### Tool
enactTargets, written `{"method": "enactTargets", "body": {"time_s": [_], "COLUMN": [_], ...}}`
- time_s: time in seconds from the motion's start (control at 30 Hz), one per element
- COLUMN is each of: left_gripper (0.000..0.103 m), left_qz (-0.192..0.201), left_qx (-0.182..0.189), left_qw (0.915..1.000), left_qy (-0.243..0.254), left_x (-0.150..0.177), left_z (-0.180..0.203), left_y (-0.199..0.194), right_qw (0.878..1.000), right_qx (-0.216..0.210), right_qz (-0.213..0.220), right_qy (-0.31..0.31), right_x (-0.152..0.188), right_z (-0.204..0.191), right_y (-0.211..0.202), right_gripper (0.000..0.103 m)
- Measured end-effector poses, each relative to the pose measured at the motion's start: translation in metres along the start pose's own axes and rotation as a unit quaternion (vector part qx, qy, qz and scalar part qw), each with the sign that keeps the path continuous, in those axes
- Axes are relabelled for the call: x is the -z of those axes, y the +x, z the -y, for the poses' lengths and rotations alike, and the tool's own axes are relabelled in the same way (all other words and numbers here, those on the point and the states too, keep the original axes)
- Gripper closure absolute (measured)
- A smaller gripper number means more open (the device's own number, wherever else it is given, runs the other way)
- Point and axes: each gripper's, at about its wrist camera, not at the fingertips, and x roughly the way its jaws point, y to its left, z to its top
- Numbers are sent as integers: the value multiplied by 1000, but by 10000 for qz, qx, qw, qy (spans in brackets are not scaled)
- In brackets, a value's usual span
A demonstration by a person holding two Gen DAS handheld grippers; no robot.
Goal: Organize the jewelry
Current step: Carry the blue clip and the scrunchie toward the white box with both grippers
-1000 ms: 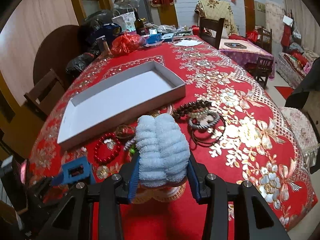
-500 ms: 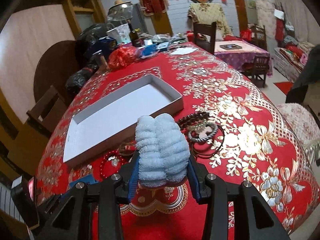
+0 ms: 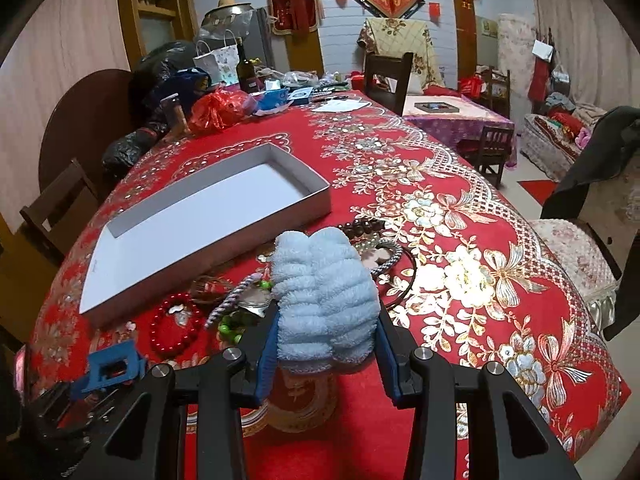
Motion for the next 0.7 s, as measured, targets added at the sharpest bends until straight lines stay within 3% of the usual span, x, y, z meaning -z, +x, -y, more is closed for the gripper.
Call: {"method": "enactTargets", "body": {"time_s": [0.47,0.7], "left_gripper": [44,44], "left_qz": [-39,27], "left_qx": [-120,8], "left_qw": [9998,9994], "left_qy": [129,331], "left_x": [2,-7], "left_z": [5,18], "left_y": [-2,-12], "right_qw": [9999,9999], "right_qx": [107,59], "right_qz": [82,150], "right_qy": [-86,-45], "right_x": [-1,-2], "right_z": [-8,-7], "right_y": [8,7], "right_gripper": [62,62]}}
